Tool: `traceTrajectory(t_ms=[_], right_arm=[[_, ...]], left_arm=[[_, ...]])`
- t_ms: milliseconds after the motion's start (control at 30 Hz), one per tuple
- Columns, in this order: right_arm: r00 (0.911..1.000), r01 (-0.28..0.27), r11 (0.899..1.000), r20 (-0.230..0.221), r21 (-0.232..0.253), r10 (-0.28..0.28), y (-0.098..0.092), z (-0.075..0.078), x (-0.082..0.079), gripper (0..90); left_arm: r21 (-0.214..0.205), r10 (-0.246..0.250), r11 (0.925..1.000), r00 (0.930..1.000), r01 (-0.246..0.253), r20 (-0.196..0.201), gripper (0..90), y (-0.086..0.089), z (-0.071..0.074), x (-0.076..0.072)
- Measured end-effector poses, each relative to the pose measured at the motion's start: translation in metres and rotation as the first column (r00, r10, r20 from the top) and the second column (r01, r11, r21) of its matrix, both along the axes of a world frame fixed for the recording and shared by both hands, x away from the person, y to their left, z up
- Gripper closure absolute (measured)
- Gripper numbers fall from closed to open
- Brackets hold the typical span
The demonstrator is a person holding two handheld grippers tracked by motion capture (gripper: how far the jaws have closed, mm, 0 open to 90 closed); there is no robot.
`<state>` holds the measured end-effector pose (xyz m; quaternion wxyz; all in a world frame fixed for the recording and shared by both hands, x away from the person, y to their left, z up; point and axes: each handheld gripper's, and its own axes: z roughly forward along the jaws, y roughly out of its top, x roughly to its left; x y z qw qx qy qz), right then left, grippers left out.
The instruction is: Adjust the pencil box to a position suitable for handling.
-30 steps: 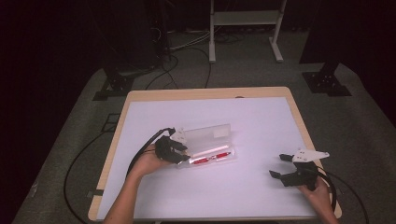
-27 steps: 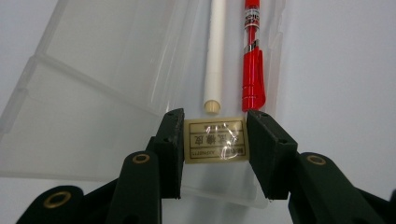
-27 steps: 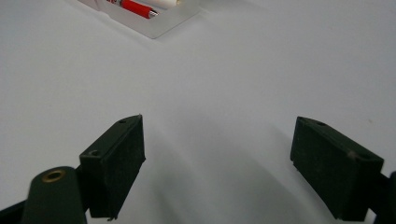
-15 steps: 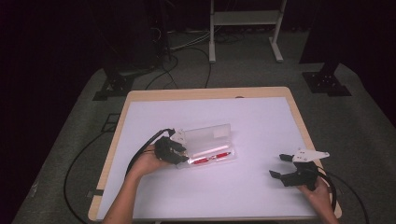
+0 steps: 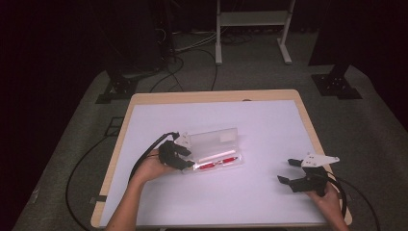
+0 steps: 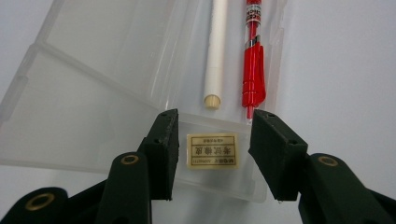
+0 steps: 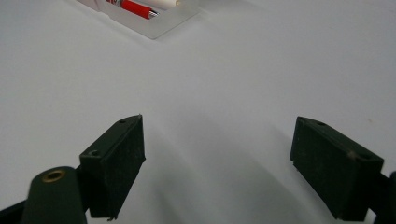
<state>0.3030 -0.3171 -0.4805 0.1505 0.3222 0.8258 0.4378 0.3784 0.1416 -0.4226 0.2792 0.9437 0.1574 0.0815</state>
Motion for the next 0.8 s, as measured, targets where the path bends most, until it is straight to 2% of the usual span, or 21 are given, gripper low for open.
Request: traceTrajectory(t_ms=[200,400,533,567,600,800], right_arm=[[1.0,0.0,1.0,0.0,0.0,0.0,0.0,0.0,0.0,16.8],[1.0,0.0,1.0,0.0,0.0,0.0,0.0,0.0,0.0,16.8],[1.0,-0.001,1.0,-0.001,-0.002,0.001,0.0,0.0,0.0,16.8],[1.0,0.0,1.0,-0.002,-0.001,0.0,0.0,0.0,0.0,16.8],[1.0,0.001,1.0,-0.002,-0.001,-0.001,0.0,0.0,0.0,16.8],[1.0,0.001,1.0,-0.001,-0.001,-0.001,0.0,0.0,0.0,16.8]], left_arm=[[-0.019,-0.019,0.9996,0.9997,0.019,0.015,51.9,-0.004,0.005,-0.006],[-0.033,-0.024,0.9992,0.9997,0.024,0.009,51.7,-0.007,0.004,-0.009],[-0.073,-0.023,0.9971,0.9997,0.023,0.002,51.4,-0.005,0.001,-0.013],[-0.075,-0.021,0.997,0.9998,0.021,-0.003,51.4,-0.005,0.001,-0.014],[-0.06,-0.027,0.9978,0.9996,0.027,0.001,51.3,-0.006,0.001,-0.016],[-0.089,-0.023,0.9957,0.9997,0.024,0.006,50.6,-0.007,0.004,-0.019]])
